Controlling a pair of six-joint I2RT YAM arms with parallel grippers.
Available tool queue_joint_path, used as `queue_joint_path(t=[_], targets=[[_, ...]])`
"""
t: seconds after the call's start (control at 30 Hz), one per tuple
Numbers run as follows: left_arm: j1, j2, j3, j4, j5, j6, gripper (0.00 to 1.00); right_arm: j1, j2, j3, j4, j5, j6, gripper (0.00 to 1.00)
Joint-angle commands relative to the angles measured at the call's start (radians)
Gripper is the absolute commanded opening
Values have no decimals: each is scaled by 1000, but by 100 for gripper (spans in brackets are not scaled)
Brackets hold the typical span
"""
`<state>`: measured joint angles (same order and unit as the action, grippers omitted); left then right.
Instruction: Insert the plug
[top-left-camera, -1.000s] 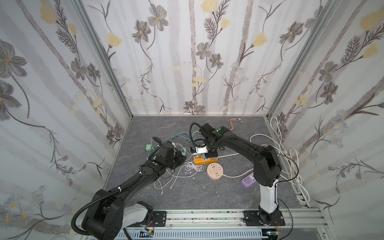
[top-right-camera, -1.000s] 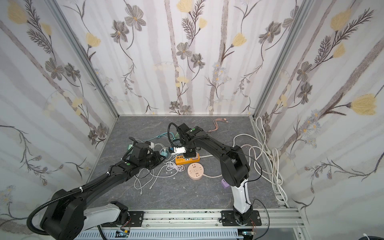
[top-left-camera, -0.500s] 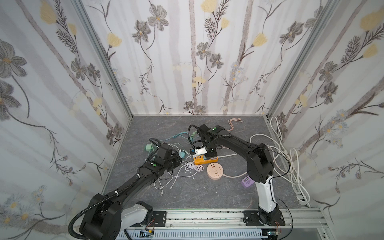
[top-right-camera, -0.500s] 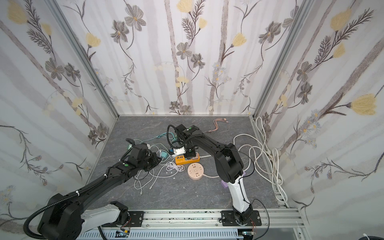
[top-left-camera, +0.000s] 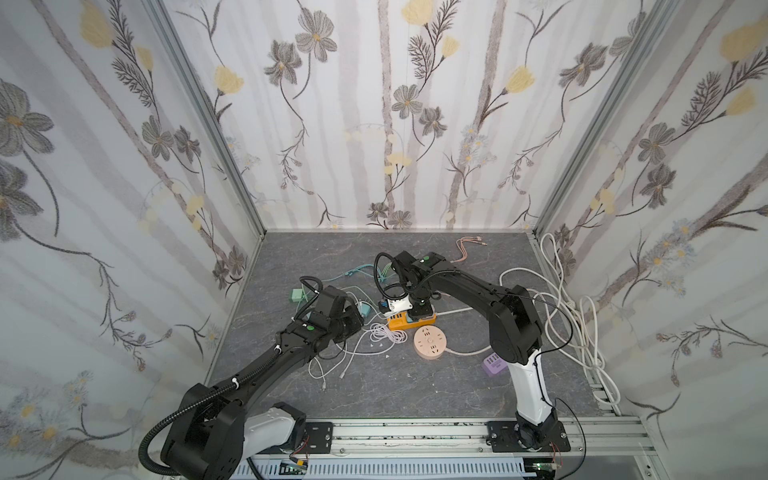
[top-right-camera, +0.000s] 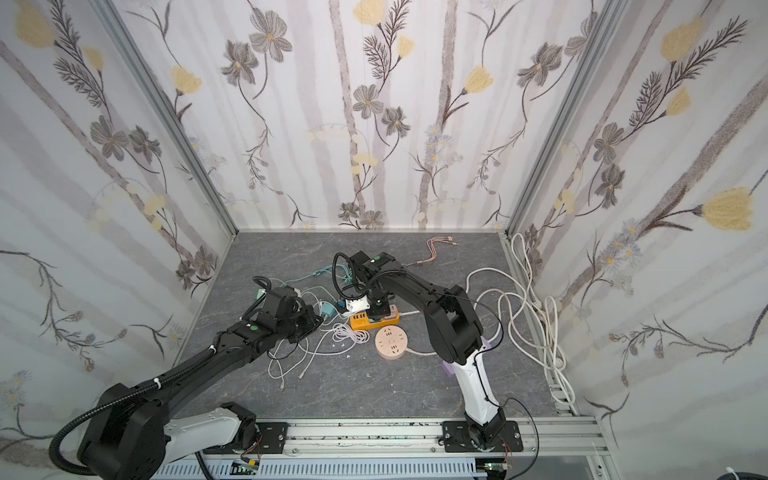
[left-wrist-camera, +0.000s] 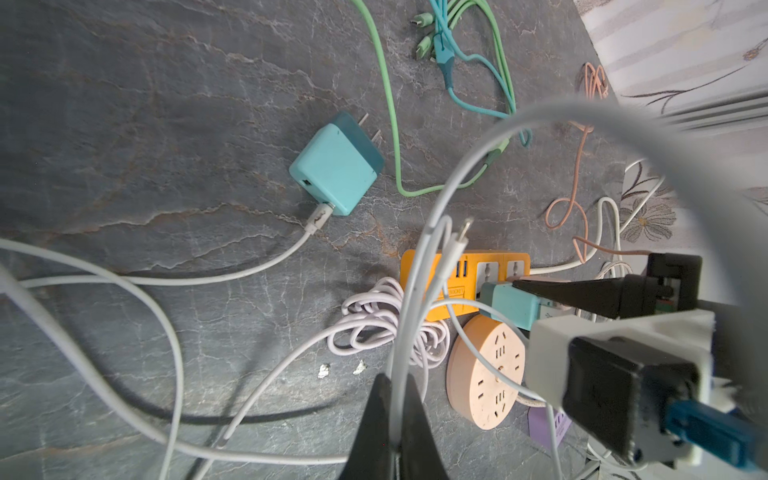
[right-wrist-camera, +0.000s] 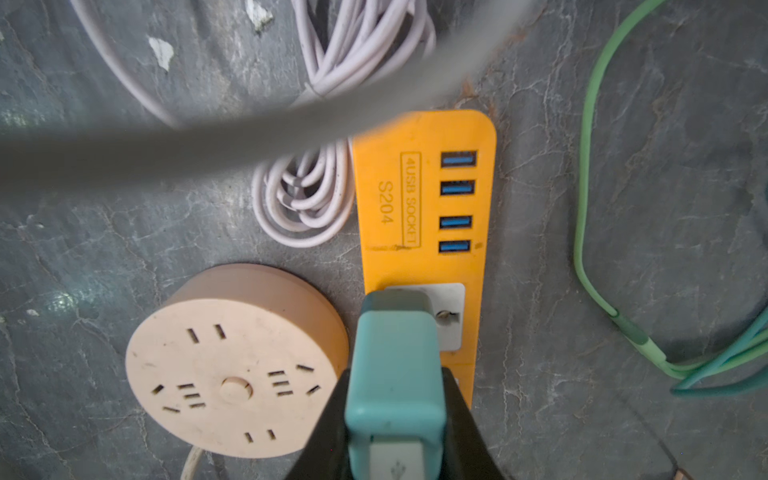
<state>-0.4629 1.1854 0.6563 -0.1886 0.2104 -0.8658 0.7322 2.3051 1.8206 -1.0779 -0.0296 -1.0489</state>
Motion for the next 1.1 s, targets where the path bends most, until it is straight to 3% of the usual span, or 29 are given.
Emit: queue_joint_path(t=[0.0,0.23,0.43,0.63,0.83,0.93,1.07], targets=[[1,6,11,-4,-19,4,0,6,31,2,-7,-22,-7,0],[1,21,23,-33,-37,9,0,15,85,1,-35,69,17,0],[-5,91,121,-133,-55,56,0,18,80,-1,-49,95,42,0],[-30,146,156,-115,-46,64,0,3,65,-17,-51,161,52,0],[-83,258,266,-141,-49,105,0,-38,25,-33,-51,201,51,0],[-103,333,341,-136,-12,143,8,-63,4,-58,-50,209,52,1],[-140,472,499,-189,24,228,10,-96,-25,-116,-37,207,46,3]])
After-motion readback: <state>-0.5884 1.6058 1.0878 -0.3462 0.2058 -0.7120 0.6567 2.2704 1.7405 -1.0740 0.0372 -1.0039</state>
